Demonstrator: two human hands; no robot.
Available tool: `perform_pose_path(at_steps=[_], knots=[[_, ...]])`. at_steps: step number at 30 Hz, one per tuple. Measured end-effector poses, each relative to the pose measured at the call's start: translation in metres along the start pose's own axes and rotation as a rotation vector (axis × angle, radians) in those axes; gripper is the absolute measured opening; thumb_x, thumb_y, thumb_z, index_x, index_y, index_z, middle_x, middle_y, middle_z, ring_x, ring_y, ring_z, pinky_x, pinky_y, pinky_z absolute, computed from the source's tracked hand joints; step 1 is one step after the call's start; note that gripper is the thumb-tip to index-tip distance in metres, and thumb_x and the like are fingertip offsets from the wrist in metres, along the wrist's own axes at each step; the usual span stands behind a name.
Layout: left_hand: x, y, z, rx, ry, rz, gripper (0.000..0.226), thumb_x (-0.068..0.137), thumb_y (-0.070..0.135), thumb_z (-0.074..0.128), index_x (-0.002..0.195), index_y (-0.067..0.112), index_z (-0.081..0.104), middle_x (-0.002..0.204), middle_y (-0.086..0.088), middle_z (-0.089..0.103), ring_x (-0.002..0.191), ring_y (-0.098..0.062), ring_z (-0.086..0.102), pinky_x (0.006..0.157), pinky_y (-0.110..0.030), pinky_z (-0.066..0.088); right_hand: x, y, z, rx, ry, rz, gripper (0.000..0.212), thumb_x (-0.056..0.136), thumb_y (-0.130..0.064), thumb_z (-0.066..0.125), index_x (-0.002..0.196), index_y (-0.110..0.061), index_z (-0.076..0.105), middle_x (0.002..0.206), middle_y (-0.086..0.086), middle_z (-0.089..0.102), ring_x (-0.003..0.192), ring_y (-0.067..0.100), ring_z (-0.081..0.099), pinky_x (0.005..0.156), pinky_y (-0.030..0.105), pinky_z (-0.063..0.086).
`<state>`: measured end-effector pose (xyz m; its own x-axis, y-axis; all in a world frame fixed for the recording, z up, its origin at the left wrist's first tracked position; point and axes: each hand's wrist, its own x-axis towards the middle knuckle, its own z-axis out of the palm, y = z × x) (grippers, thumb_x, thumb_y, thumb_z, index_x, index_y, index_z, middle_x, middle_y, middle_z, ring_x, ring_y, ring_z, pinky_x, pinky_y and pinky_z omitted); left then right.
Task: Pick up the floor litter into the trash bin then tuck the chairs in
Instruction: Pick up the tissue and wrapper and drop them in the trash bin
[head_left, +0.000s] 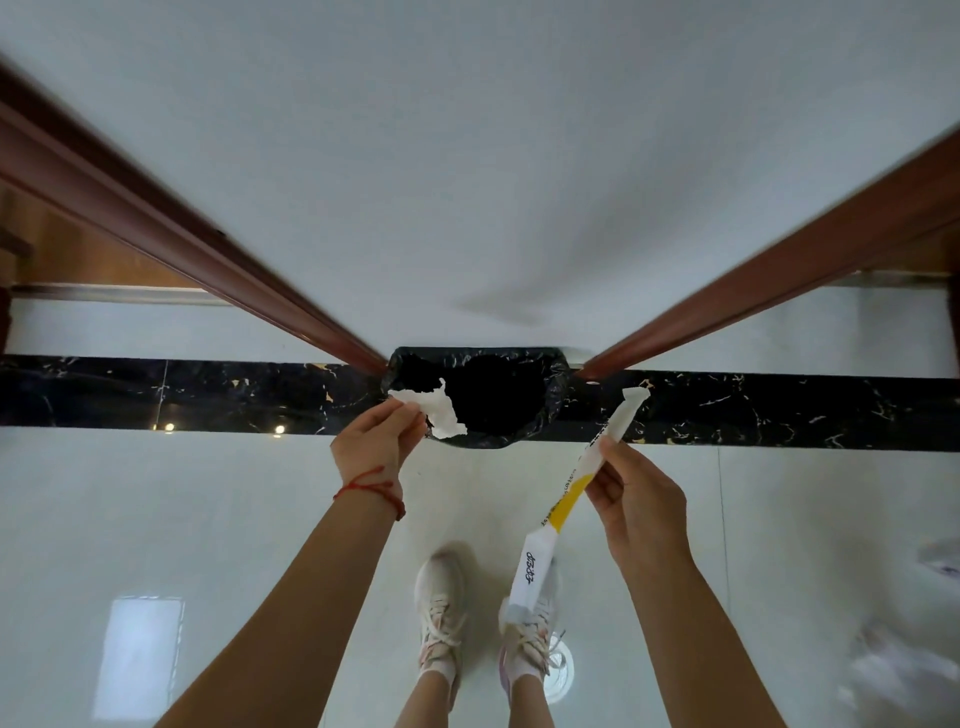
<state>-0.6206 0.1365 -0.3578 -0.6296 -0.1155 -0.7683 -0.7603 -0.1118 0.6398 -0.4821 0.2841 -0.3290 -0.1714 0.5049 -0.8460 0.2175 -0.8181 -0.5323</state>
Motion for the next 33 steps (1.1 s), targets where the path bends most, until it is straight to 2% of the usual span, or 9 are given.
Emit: perform_pose_path(at_steps=[7,10,14,16,19,22,25,30,33], knots=[[0.021,0.003,0.007,0.033,-0.066,-0.003,0.011,0.080,-0.005,0.062,0.079,0.006,0.063,0.061,-0.004,0.069,0.059,-0.013,0.068,0.063,-0.021,0.057,0.010,0.002,0.011,0.039,-0.032,-0.013,0.005,0.084,-0.009,0.061,0.083,-0.010,0.065,0.068,0.002,0.072,0.078,0.017,0.066,0.063,0.023,0.058],[0.024,0.003,0.003,0.050,-0.114,-0.018,0.008,0.082,-0.002,0.061,0.084,0.006,0.063,0.082,-0.012,0.066,0.077,-0.021,0.066,0.069,-0.023,0.057,0.012,0.004,0.013,0.028,-0.023,-0.014,0.004,0.084,-0.009,0.060,0.084,-0.010,0.064,0.079,0.007,0.069,0.079,0.017,0.065,0.063,0.023,0.058],[0.025,0.003,-0.009,0.183,-0.162,0.031,0.010,0.085,0.006,0.059,0.093,0.005,0.064,0.086,-0.009,0.066,0.081,-0.019,0.064,0.075,-0.024,0.056,0.015,0.008,0.017,0.033,-0.003,0.001,0.003,0.084,-0.007,0.061,0.084,-0.008,0.064,0.082,0.008,0.067,0.078,0.016,0.065,0.064,0.025,0.058],[0.026,0.003,-0.017,0.357,-0.169,0.134,0.018,0.086,0.009,0.058,0.102,0.004,0.065,0.085,-0.002,0.066,0.080,-0.011,0.063,0.079,-0.027,0.054,0.018,0.011,0.020,0.063,-0.001,0.014,0.004,0.084,-0.006,0.061,0.084,-0.007,0.064,0.081,0.008,0.067,0.077,0.016,0.065,0.064,0.024,0.059],[0.023,0.004,-0.027,0.762,-0.169,0.456,0.021,0.086,0.015,0.059,0.105,0.011,0.066,0.091,0.009,0.064,0.079,-0.001,0.059,0.084,-0.025,0.047,0.022,0.017,0.026,0.081,0.014,0.041,0.003,0.083,-0.006,0.062,0.085,-0.006,0.064,0.082,0.009,0.067,0.077,0.016,0.065,0.065,0.024,0.058],[0.023,0.001,-0.038,1.001,-0.211,0.752,0.025,0.085,0.013,0.062,0.109,0.008,0.064,0.105,0.001,0.064,0.093,-0.014,0.058,0.086,-0.028,0.045,0.029,0.025,0.034,0.109,0.032,0.080,0.005,0.083,-0.006,0.062,0.087,-0.005,0.064,0.084,0.009,0.067,0.078,0.016,0.065,0.062,0.024,0.057],[0.028,0.000,-0.048,1.192,-0.234,0.947,0.026,0.083,0.018,0.060,0.106,0.007,0.066,0.110,-0.012,0.067,0.103,-0.028,0.061,0.088,-0.034,0.042,0.036,0.033,0.045,0.157,0.058,0.125,0.002,0.084,-0.006,0.062,0.085,-0.005,0.063,0.084,0.010,0.066,0.077,0.016,0.064,0.062,0.024,0.055],[0.031,0.005,-0.061,1.307,-0.248,1.061,0.040,0.084,0.031,0.044,0.103,0.004,0.066,0.107,-0.014,0.067,0.103,-0.031,0.062,0.086,-0.042,0.047,0.051,0.044,0.070,0.271,0.079,0.189,0.003,0.084,-0.004,0.062,0.082,-0.003,0.060,0.082,0.010,0.064,0.075,0.017,0.062,0.065,0.026,0.052],[0.035,0.005,-0.067,1.333,-0.243,1.049,0.040,0.084,0.031,0.045,0.103,0.003,0.066,0.106,-0.017,0.068,0.101,-0.034,0.062,0.084,-0.046,0.048,0.063,0.048,0.084,0.304,0.095,0.210,0.004,0.083,-0.003,0.063,0.081,-0.001,0.059,0.080,0.011,0.064,0.073,0.018,0.063,0.065,0.026,0.053]])
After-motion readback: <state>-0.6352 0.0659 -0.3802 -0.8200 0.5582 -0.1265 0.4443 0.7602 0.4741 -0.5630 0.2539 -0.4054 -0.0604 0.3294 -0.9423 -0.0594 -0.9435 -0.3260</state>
